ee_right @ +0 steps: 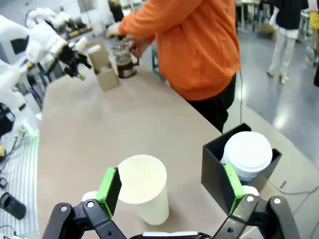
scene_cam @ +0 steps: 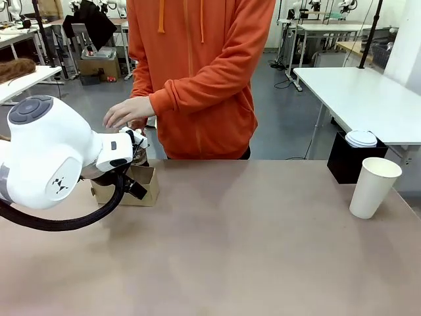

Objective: Pour a drink into a cup and package it in a carrier.
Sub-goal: Pick up the 600 ml Paper Cup and place it in the middle top area of the table.

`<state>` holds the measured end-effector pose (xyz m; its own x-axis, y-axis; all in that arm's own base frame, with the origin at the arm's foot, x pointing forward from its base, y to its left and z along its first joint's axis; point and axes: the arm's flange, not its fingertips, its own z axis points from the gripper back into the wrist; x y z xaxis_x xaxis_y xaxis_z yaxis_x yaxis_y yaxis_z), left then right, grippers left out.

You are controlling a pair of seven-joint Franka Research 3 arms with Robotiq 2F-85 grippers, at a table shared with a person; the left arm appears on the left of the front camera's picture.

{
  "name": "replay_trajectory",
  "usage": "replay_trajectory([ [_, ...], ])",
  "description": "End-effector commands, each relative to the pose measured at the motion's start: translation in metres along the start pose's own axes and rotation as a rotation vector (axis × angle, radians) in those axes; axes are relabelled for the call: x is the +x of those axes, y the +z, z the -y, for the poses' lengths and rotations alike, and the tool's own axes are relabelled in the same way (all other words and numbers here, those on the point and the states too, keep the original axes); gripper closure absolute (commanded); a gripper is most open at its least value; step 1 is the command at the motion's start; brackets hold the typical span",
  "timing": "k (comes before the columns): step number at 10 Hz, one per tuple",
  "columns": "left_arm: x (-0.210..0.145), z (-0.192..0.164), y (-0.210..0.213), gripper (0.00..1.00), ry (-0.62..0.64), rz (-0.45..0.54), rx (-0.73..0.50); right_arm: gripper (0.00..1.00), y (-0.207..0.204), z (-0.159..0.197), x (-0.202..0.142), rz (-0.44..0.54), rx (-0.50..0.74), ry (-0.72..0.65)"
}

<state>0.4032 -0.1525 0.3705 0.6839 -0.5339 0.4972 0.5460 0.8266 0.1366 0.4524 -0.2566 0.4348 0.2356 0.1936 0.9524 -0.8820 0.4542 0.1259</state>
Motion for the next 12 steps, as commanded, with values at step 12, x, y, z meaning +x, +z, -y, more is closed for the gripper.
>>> replay_trajectory([
  [12,-0.001,0.0,0.0,0.0,0.001,0.001,-0.001,0.0,-0.022,0.012,-0.105,0.27,0.145,0.01],
])
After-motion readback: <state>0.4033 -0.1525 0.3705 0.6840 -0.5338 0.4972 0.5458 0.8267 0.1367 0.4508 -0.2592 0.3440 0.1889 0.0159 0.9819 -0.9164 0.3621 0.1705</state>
